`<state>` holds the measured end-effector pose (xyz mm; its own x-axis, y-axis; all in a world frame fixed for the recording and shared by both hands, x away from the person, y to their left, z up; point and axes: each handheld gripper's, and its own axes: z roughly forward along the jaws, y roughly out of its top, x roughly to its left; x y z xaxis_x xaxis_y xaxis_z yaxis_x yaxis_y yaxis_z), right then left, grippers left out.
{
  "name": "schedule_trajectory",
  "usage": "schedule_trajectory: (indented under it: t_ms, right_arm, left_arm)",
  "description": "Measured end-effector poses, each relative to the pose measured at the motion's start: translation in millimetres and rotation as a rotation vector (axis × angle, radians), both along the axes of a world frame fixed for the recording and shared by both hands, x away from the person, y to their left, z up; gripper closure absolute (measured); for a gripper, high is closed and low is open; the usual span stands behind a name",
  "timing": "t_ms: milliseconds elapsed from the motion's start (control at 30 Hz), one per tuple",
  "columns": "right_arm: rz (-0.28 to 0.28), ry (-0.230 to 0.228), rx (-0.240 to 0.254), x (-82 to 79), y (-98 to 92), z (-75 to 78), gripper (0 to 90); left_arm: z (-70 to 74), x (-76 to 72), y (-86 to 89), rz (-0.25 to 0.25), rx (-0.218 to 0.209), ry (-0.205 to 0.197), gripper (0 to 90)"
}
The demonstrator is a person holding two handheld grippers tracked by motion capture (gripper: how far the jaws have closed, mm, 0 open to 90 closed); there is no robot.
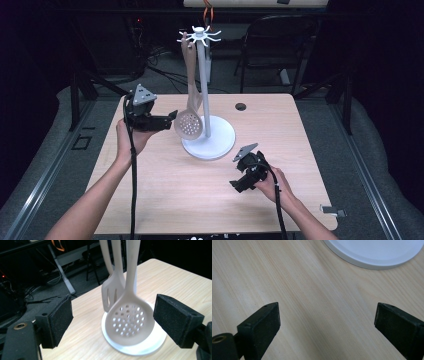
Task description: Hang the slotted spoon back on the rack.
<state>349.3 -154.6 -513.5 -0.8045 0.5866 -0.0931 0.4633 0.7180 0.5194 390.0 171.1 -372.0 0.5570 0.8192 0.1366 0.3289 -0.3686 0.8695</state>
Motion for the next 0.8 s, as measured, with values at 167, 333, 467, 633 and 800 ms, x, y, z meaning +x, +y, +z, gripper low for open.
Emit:
schedule_trajectory:
  t_ms: [167,333,467,633,800]
  right_arm:
    - [0.0,0.0,0.001,-0.1,-0.1,0.1,5.8]
    - [-0.002,0.0,0.011,-0.5,0.8,-1.0,5.8]
    - [0.003,0.004,-0.002,-0.1,1.0,-1.1,5.8]
    - [0.004,0.007,0.0,-0.6,2.3,-2.2,5.8]
    - [0.002,0.01,0.003,-0.6,2.8,-3.1,5.8]
  left_arm:
    - [-14.8,-13.1,15.3,0.013,0.012,0.013,15.1]
    - [-35.4,-23.4,30.3,0.027,0.028,0.053,14.9]
    - [-48.5,-32.3,41.9,0.042,0.032,0.079,14.7]
    - [-67.8,-42.0,51.5,0.055,0.052,0.125,14.4]
    - [-85.8,-49.2,59.2,0.07,0.049,0.169,14.2]
